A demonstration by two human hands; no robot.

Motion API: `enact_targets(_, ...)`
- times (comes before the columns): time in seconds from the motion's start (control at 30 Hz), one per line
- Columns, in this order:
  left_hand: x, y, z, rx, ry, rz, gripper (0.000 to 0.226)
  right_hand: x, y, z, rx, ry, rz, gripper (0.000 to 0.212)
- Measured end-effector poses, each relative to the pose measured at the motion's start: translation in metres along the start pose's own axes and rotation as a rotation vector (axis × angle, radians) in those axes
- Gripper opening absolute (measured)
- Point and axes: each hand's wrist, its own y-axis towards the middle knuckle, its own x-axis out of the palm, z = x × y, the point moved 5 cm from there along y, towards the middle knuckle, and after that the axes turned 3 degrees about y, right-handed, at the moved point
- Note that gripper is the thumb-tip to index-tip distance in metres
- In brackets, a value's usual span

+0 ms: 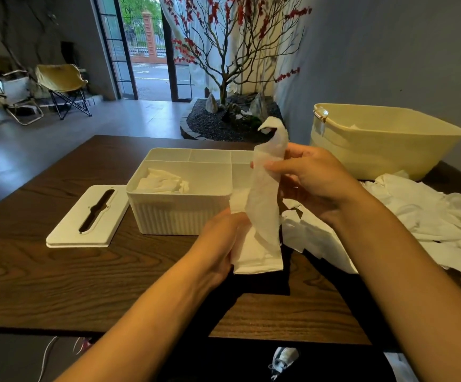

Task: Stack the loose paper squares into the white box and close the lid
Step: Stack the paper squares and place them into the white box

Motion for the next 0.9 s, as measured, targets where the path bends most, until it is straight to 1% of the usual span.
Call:
enact_targets(0.1, 0.0, 0.001, 0.0, 0.003, 0.002, 0.028, 0.03, -0.013, 0.001, 0.015, -0.002, -0.305, 0.088, 0.026)
enact_targets(0.17, 0.001, 0.001, -0.001, -0.023, -0.006, 0.04, 0.027, -0.019, -0.001, 0.022, -0.027, -0.388, 0.108, 0.026)
enact_targets(0.27, 0.007, 0.002, -0.004, -0.065, -0.021, 0.016, 0.028, -0.025, -0.003, 0.022, -0.082, -0.391, 0.156, 0.021)
enact_targets(0.37, 0.013, 0.006, -0.003, -0.022, 0.036, -0.011, 0.029, -0.029, 0.0, 0.02, -0.1, -0.436, 0.198, 0.033)
enact_targets(0.43, 0.014, 0.008, -0.002, 0.017, 0.066, -0.006, 0.034, -0.028, 0.0, 0.019, -0.119, -0.477, 0.161, 0.04)
enact_targets(0.5, 0.013, 0.008, 0.0, 0.044, 0.095, 0.017, 0.036, -0.028, -0.003, 0.021, -0.149, -0.46, 0.1, 0.043)
enact_targets(0.57, 0.011, 0.008, 0.003, 0.062, 0.115, 0.058, 0.036, -0.032, -0.005, 0.024, -0.194, -0.447, 0.094, 0.041)
enact_targets(0.63, 0.012, 0.007, 0.005, 0.074, 0.118, 0.066, 0.034, -0.035, -0.006, 0.028, -0.245, -0.483, 0.107, 0.036)
enact_targets(0.7, 0.015, 0.006, 0.006, 0.086, 0.113, 0.066, 0.031, -0.034, -0.007, 0.032, -0.263, -0.508, 0.098, 0.037)
enact_targets(0.8, 0.018, 0.008, 0.008, 0.096, 0.116, 0.094, 0.03, -0.035, -0.008, 0.036, -0.244, -0.461, 0.103, 0.042)
enact_targets(0.9, 0.021, 0.01, 0.013, 0.086, 0.156, 0.139, 0.035, -0.044, -0.006, 0.027, -0.246, -0.347, 0.181, 0.036)
